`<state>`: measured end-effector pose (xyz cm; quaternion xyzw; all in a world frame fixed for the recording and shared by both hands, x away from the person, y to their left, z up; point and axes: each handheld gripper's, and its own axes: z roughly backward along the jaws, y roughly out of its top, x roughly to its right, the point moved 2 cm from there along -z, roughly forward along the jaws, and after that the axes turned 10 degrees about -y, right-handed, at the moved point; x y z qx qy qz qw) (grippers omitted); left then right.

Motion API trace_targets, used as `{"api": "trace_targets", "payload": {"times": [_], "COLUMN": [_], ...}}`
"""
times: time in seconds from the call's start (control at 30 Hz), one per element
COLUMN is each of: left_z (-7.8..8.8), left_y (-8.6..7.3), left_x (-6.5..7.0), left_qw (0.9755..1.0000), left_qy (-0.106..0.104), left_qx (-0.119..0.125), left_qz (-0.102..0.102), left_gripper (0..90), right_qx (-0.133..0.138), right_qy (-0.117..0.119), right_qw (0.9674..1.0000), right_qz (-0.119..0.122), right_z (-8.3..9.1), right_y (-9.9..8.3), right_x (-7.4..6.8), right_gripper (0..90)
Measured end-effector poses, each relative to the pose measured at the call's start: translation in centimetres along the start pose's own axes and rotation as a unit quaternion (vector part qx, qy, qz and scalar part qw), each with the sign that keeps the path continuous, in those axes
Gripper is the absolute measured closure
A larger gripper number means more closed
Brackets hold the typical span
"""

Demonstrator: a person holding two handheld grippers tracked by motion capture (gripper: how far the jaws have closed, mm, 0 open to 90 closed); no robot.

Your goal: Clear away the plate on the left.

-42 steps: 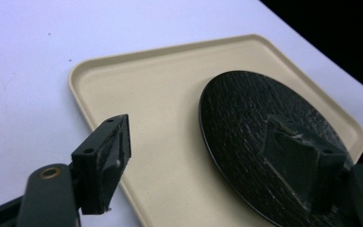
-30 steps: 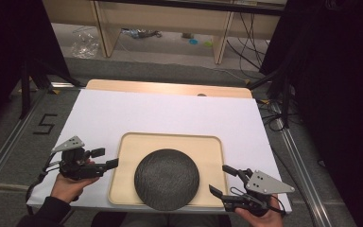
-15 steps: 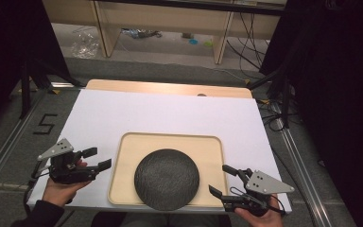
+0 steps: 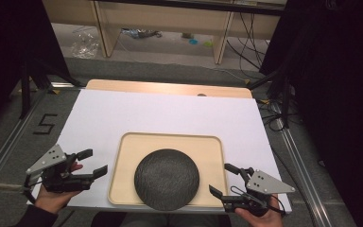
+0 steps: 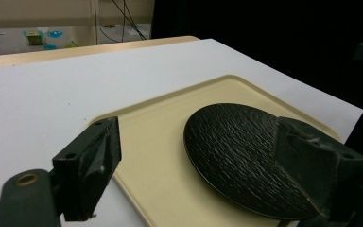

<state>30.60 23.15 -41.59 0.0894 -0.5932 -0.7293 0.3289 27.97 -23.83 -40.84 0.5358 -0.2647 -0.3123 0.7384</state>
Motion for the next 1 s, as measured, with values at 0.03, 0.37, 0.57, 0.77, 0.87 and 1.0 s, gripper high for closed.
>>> {"api": "trace_targets", "payload": {"times": [0.03,0.37,0.57,0.77,0.87,1.0], "left_z": [0.0,-0.9,-1.1,-1.1,-1.1,-1.2], "left_y": [-0.1,-0.7,-0.9,-0.9,-0.9,-0.9], "left_x": [0.1,3.4,4.2,3.9,3.8,3.7], "left_qw": [1.0000,0.9975,0.9979,0.9984,0.9984,0.9983], "left_qy": [0.001,0.027,0.010,0.011,0.012,0.005], "left_qx": [-0.004,-0.052,-0.051,-0.049,-0.052,-0.057], "left_qz": [0.002,-0.039,-0.038,-0.025,-0.018,-0.013], "left_gripper": [16.0,15.8,15.7,15.8,15.8,15.8], "right_qx": [0.003,0.000,-0.001,0.000,-0.001,-0.001], "right_qy": [-0.003,-0.004,-0.001,-0.001,-0.002,0.000], "right_qw": [1.0000,1.0000,1.0000,1.0000,1.0000,1.0000], "right_qz": [0.001,0.001,0.002,0.002,0.003,0.002], "right_z": [0.0,-0.1,-0.1,-0.1,-0.1,-0.1], "right_y": [0.0,-0.1,0.0,0.0,0.0,-0.1], "right_x": [0.0,0.0,-0.1,-0.1,-0.1,-0.1], "right_gripper": [18.3,18.2,18.2,18.2,18.2,18.2]}}
